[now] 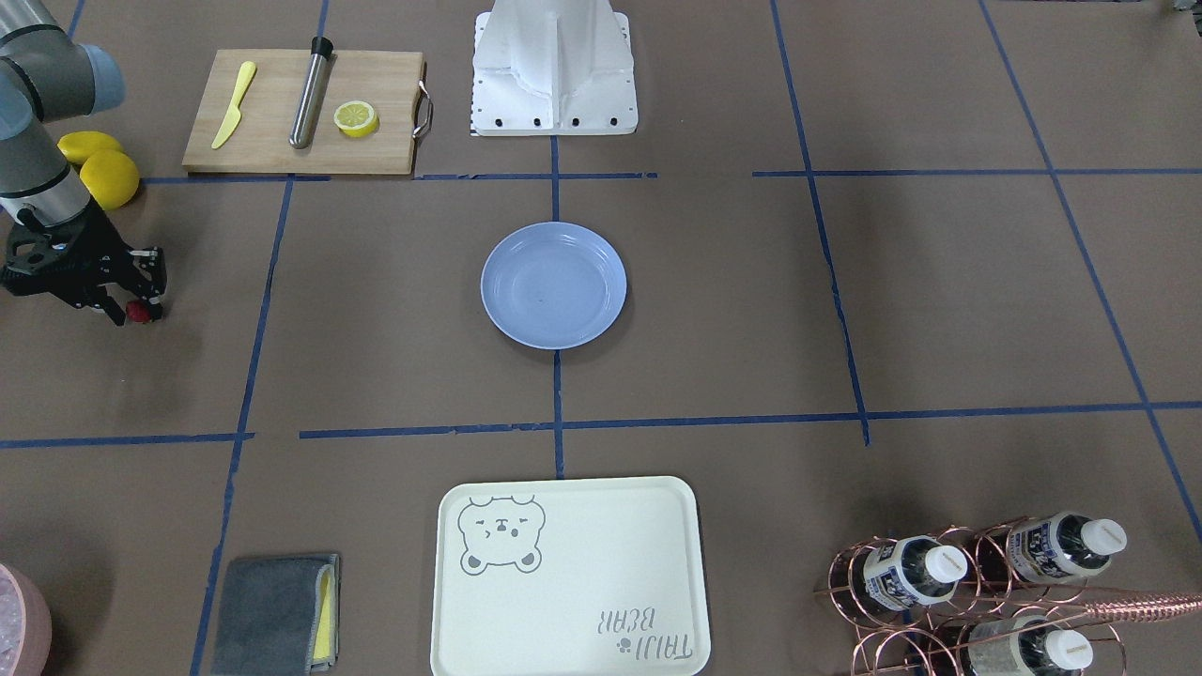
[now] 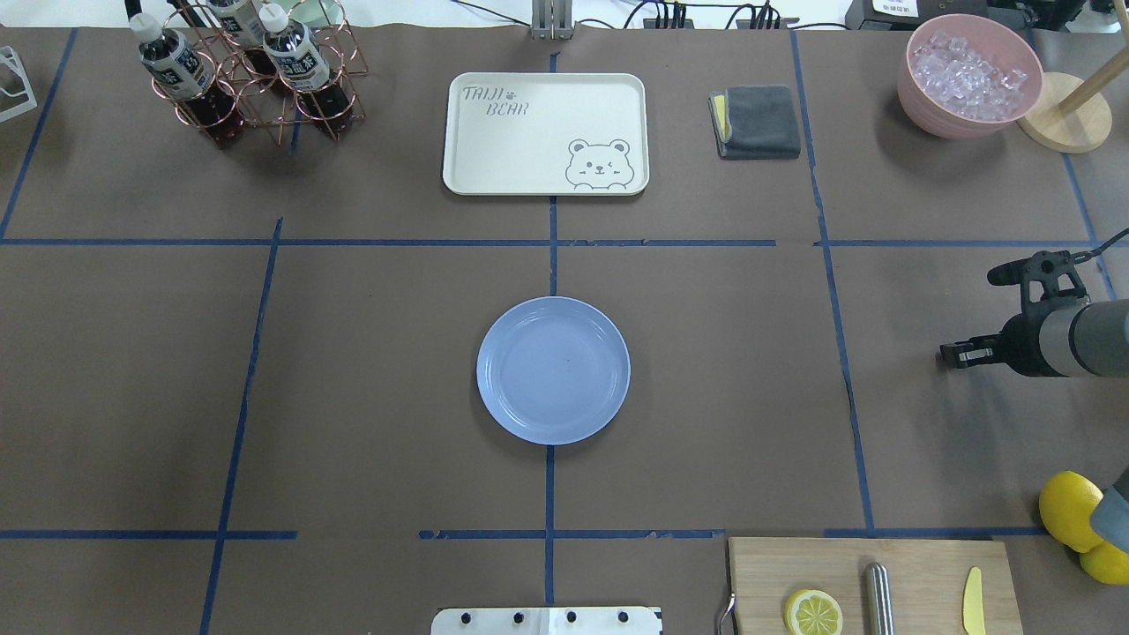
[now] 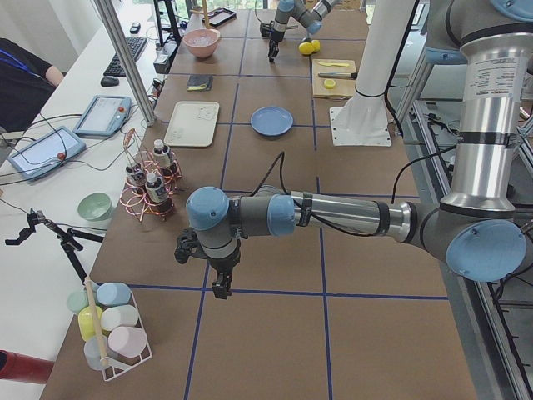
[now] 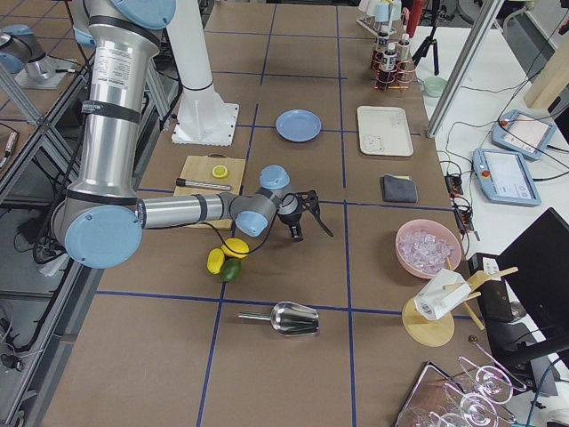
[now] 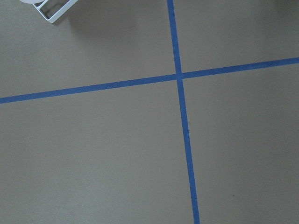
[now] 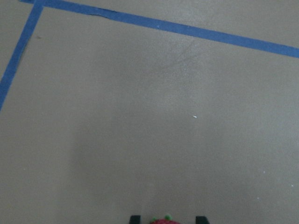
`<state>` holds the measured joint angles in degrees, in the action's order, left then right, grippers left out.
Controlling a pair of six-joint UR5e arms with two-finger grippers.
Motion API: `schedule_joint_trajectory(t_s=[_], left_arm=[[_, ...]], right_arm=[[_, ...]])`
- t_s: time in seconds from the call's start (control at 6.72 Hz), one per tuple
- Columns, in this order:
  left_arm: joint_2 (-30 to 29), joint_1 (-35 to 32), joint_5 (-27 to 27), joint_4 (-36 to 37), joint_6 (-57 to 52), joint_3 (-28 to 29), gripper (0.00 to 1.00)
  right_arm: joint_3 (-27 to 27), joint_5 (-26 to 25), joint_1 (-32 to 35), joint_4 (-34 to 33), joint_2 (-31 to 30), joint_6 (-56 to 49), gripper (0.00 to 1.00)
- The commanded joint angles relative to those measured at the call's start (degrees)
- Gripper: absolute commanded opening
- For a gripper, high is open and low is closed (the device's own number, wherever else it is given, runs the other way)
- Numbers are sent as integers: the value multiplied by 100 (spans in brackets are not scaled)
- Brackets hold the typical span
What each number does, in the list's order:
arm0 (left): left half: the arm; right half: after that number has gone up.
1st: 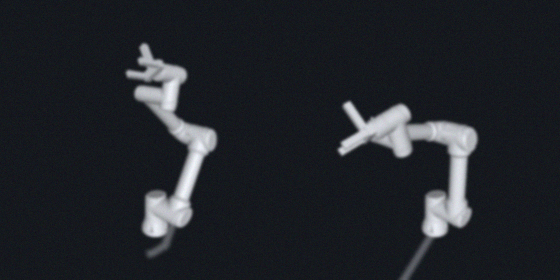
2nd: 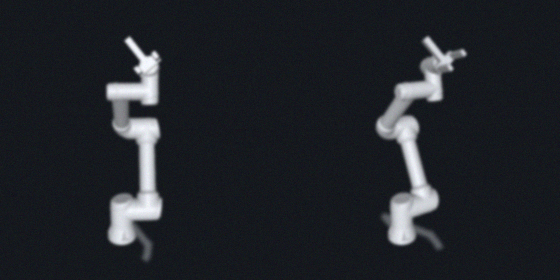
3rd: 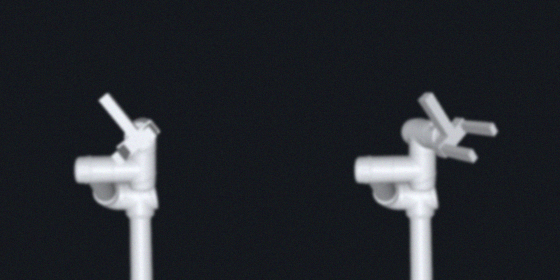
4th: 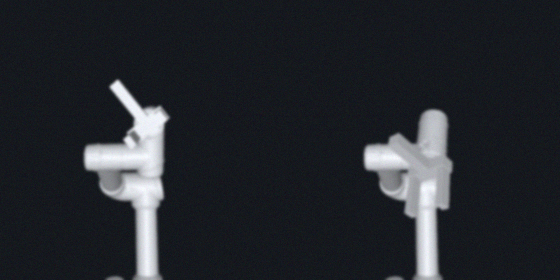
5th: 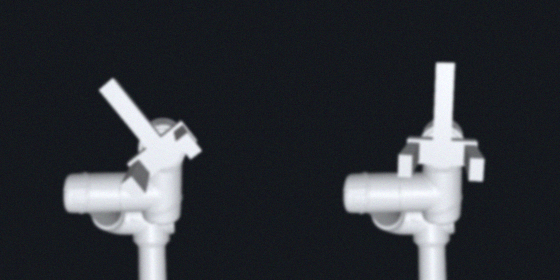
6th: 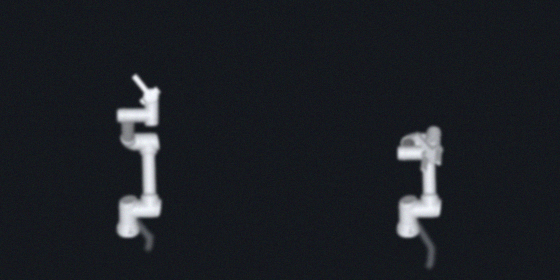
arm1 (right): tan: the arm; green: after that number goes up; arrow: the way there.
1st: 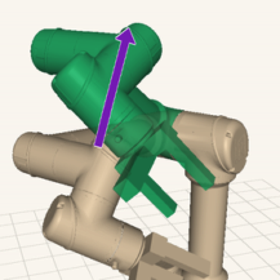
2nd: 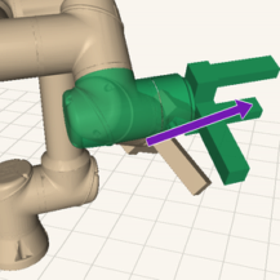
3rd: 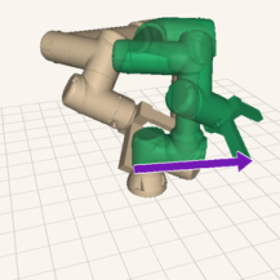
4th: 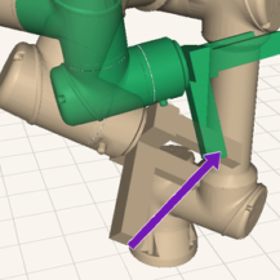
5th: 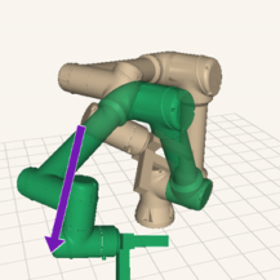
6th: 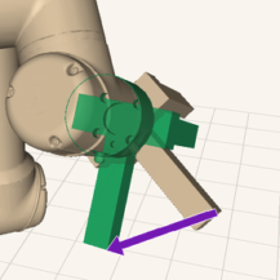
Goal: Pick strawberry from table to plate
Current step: 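Lift the strawberry with the right gripper and carry it toward the plate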
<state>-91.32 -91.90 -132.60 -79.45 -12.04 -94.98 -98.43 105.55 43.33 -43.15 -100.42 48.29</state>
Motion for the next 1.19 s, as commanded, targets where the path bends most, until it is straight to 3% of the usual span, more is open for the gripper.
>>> schedule_joint_trajectory(t_s=[0.0,0.3,0.45,0.74,1.04], left_arm=[[0,6,-3,0,0,-3,100],[-9,6,-3,0,0,-3,100],[-17,6,6,0,0,-3,100],[-18,6,-3,0,0,-3,100],[-18,6,-73,-9,9,-3,100]], right_arm=[[-61,1,0,0,118,57,0],[-149,19,-87,-358,827,354,0],[-350,-103,-245,-935,1232,765,0],[-738,-314,-675,-2418,2249,1434,0],[-669,-1042,-1464,-4140,3707,2242,0]])
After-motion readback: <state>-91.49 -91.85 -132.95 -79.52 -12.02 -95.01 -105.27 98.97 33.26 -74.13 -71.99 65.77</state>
